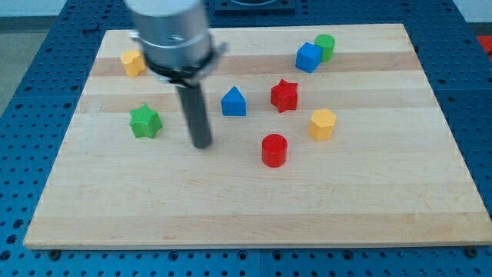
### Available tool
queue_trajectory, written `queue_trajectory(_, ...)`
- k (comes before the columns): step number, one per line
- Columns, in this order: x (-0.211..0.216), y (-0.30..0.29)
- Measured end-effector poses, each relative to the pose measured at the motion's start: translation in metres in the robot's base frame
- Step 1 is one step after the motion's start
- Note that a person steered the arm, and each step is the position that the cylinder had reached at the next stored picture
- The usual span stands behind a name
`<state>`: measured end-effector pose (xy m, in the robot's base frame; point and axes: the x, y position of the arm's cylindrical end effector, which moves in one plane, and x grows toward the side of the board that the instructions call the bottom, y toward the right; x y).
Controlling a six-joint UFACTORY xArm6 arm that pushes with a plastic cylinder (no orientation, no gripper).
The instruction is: Move the red circle towards the bottom right
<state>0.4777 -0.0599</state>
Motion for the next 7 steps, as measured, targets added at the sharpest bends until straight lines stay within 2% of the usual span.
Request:
queue_trajectory(2, 0.006, 0.072)
queue_trajectory(4, 0.06, 0.144)
queue_trajectory(5, 0.061, 0.177)
queue_trajectory(6, 0.053, 0.166)
queue_trajectory(7, 0.04, 0.184)
